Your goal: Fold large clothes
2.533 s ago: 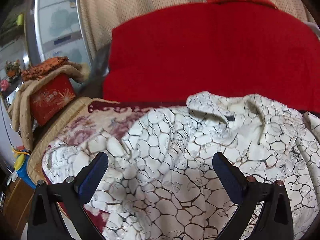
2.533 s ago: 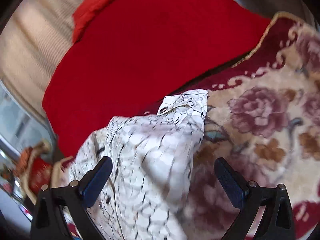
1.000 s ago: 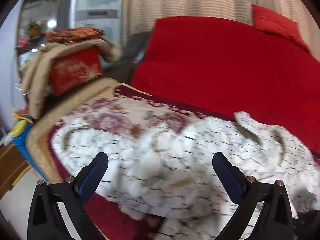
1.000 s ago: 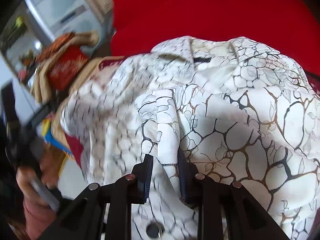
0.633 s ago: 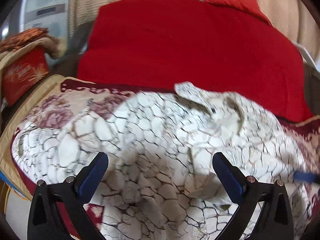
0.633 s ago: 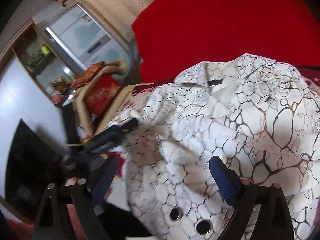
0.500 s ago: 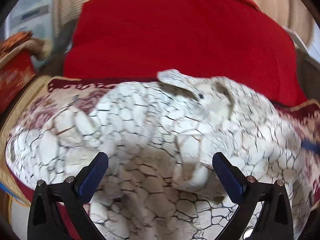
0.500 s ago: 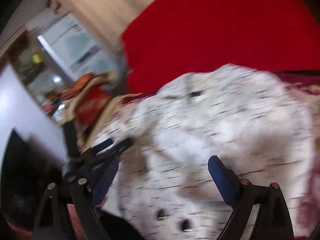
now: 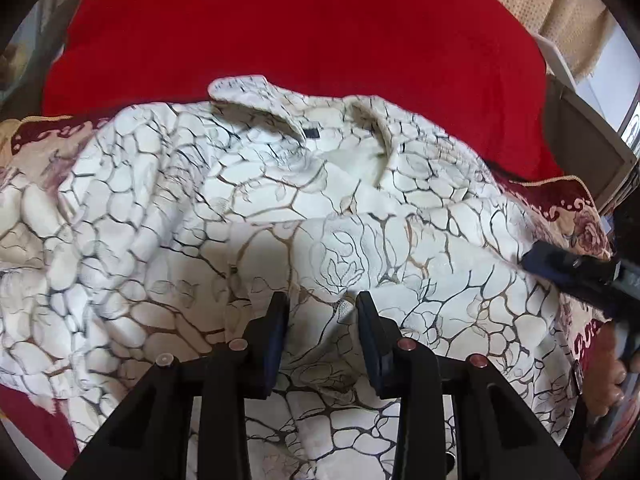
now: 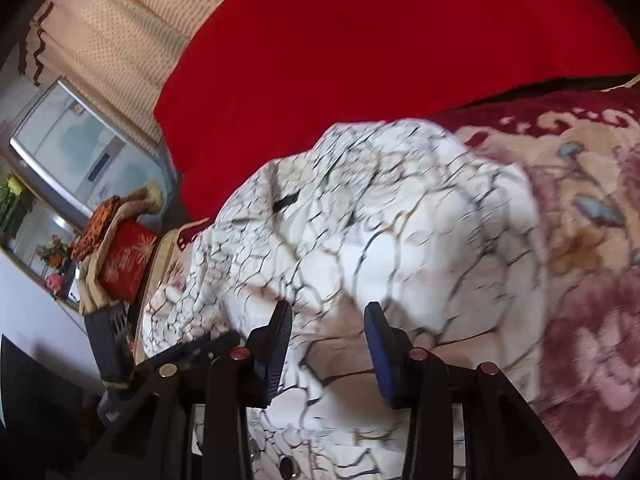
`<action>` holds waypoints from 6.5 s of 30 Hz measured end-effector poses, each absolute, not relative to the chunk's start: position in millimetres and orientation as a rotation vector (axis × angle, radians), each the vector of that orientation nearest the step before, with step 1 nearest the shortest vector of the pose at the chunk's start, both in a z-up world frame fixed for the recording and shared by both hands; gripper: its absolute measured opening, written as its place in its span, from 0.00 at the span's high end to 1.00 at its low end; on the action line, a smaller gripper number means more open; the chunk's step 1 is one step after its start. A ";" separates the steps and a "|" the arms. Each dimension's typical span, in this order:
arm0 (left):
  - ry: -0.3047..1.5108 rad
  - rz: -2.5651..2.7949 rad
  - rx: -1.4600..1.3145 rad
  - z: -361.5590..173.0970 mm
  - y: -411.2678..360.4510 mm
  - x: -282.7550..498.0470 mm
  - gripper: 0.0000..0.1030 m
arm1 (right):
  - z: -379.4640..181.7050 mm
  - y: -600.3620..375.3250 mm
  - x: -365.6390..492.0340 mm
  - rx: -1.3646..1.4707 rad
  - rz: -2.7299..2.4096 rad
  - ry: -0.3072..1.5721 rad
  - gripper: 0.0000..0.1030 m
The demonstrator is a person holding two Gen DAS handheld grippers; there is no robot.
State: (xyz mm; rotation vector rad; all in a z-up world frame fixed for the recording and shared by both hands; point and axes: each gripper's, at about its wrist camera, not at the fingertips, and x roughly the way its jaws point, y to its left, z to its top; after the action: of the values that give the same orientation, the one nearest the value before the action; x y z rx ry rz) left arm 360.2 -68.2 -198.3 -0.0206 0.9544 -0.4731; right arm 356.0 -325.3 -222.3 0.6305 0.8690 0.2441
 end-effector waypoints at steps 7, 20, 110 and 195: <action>0.994 -0.440 -0.038 -205.0 -58.6 360.7 0.09 | -237.3 -299.3 362.0 0.627 0.261 0.917 0.60; 0.600 -0.452 0.019 -135.8 -45.4 325.0 0.84 | -221.8 -290.8 357.6 0.628 0.310 0.815 0.60; 0.530 -0.230 0.357 -145.6 -59.0 309.8 0.32 | -238.7 -301.1 391.2 0.874 0.296 0.895 0.16; 0.919 0.028 0.333 -209.1 -27.0 407.8 0.21 | -234.9 -340.3 403.2 0.348 0.130 1.058 0.65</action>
State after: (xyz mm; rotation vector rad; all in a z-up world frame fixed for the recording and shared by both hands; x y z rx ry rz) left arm 407.8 -27.0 -209.1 0.3330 0.9190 0.0277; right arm 403.2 -340.3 -234.9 0.3477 1.0576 0.1298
